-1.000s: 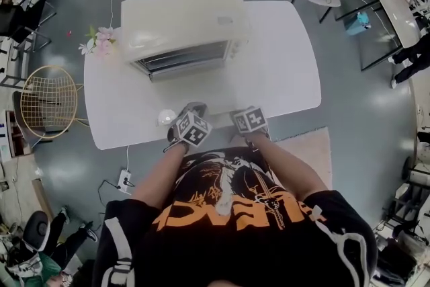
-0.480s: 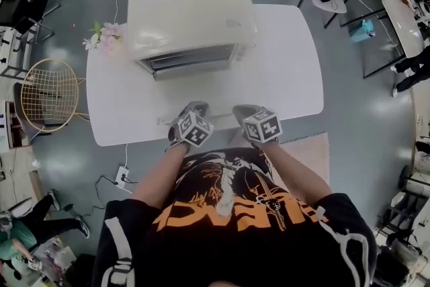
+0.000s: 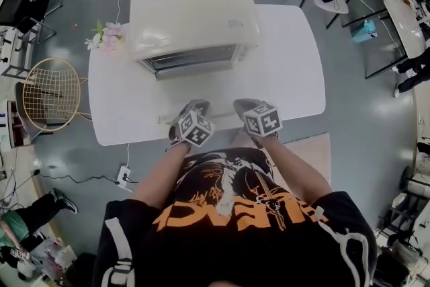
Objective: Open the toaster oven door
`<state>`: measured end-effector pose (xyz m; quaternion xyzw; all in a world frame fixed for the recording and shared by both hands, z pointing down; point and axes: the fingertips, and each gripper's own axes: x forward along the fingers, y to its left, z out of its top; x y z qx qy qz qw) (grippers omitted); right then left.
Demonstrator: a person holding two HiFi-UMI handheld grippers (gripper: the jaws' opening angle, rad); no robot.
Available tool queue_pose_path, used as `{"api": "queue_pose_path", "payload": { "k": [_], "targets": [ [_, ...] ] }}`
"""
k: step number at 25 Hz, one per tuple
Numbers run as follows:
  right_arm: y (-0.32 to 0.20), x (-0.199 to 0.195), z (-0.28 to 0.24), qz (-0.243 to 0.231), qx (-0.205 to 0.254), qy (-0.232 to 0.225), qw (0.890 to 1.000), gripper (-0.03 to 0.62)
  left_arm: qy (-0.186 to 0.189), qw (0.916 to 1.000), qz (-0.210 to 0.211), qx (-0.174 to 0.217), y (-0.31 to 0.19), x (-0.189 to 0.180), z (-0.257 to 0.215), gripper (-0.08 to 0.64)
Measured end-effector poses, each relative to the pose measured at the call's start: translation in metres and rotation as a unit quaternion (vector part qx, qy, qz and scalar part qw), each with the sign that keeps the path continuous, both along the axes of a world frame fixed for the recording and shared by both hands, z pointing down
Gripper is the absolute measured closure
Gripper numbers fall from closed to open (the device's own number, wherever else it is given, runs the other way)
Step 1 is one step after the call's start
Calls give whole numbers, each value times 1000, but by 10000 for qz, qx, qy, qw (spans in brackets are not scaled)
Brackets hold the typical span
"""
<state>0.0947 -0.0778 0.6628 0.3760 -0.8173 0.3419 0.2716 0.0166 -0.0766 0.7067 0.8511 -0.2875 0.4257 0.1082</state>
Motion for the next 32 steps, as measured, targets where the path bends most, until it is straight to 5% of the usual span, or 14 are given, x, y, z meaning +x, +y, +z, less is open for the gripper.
{"api": "queue_pose_path", "payload": {
  "k": [32],
  "targets": [
    [3, 6, -3, 138, 20, -3, 9999, 578, -301, 9981, 142, -517, 25, -8, 52, 540]
  ]
}}
